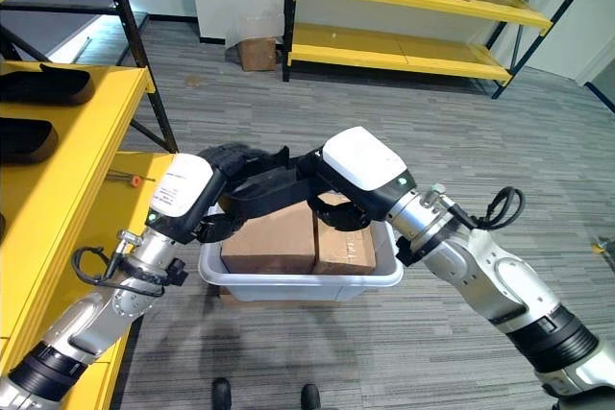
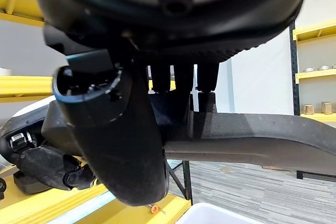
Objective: Move parts from the plastic box to the shelf.
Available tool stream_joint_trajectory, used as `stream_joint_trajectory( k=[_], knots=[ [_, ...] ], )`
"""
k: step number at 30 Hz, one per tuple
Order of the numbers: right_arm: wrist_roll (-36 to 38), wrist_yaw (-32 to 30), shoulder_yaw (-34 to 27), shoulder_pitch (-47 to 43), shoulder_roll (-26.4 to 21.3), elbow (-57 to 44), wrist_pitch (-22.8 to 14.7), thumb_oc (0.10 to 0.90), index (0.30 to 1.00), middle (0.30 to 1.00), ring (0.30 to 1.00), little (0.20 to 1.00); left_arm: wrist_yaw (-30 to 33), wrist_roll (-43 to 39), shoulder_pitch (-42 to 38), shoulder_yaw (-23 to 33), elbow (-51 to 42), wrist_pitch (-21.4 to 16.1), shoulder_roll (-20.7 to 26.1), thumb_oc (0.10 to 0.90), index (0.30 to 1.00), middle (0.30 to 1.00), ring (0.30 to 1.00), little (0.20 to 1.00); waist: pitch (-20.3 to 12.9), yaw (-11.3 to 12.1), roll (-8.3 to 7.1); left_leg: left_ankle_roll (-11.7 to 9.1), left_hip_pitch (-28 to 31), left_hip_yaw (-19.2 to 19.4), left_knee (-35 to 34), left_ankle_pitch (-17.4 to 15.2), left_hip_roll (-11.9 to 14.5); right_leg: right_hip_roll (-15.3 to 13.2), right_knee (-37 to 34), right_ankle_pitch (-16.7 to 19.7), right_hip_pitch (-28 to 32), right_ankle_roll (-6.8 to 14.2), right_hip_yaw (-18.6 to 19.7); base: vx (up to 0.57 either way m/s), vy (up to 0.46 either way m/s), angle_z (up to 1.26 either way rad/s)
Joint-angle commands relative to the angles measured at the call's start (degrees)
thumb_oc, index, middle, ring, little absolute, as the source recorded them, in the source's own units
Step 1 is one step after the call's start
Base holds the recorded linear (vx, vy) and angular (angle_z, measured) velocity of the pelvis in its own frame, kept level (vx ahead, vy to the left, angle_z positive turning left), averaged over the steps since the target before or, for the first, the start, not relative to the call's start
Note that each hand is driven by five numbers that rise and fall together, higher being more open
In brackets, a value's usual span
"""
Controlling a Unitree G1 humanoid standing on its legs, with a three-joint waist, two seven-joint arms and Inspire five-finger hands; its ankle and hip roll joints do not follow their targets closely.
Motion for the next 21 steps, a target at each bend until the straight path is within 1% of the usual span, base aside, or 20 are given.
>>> stream_joint_trajectory(
  k=[1,17,18,19,21],
  knots=[
    [4.1,-6.8,-0.5,-10.0,3.0,-2.4,-1.2,0.400,0.300,0.300,0.300,0.300,4.3,0.7,-7.3,-3.3,0.6,-3.3,-2.7,0.400,0.300,0.300,0.300,0.300,-9.6,0.1,-0.07,-1.9,2.7,1.3,-0.5,-4.2,4.5,-1.5,1.1,1.1,-3.2,3.5,0.3,0.00,0.003,-0.07],
    [4.1,-7.5,-1.2,-9.2,4.1,-2.5,-1.1,0.400,0.300,0.300,0.300,0.300,5.2,0.5,-7.0,-3.4,0.7,-3.2,-4.0,0.400,0.300,0.300,0.300,0.300,-9.6,-0.1,0.02,-1.8,2.9,1.6,-0.5,-4.3,4.5,-1.4,1.1,1.2,-3.2,3.5,0.6,0.00,0.001,-0.01],
    [4.8,-7.6,-1.7,-8.6,4.7,-2.5,-1.1,0.512,0.456,0.456,0.456,0.456,5.2,0.6,-6.8,-3.2,0.7,-3.1,-4.0,0.400,0.300,0.300,0.300,0.300,-9.5,-0.1,0.11,-1.8,2.9,1.6,-0.5,-4.3,4.4,-1.4,1.1,1.2,-3.2,3.5,0.6,0.00,0.000,0.00],
    [5.1,-7.7,-2.1,-8.0,5.1,-2.4,-1.1,0.900,1.000,1.000,1.000,1.000,5.3,0.5,-6.6,-3.1,0.9,-3.0,-4.0,0.400,0.300,0.300,0.300,0.300,-9.6,-0.1,0.11,-1.8,2.9,1.6,-0.5,-4.3,4.5,-1.4,1.1,1.2,-3.2,3.5,0.7,0.00,0.000,0.00],
    [6.8,-7.1,-3.5,-6.1,6.0,-3.2,-1.1,0.900,1.000,1.000,1.000,1.000,4.9,0.3,-5.8,-2.7,1.0,-3.0,-3.8,0.400,0.300,0.300,0.300,0.300,-9.4,-0.2,0.35,-1.8,3.0,1.7,-0.5,-4.4,4.5,-1.4,1.2,1.0,-3.2,3.5,0.8,0.00,0.000,0.00]
  ],
)
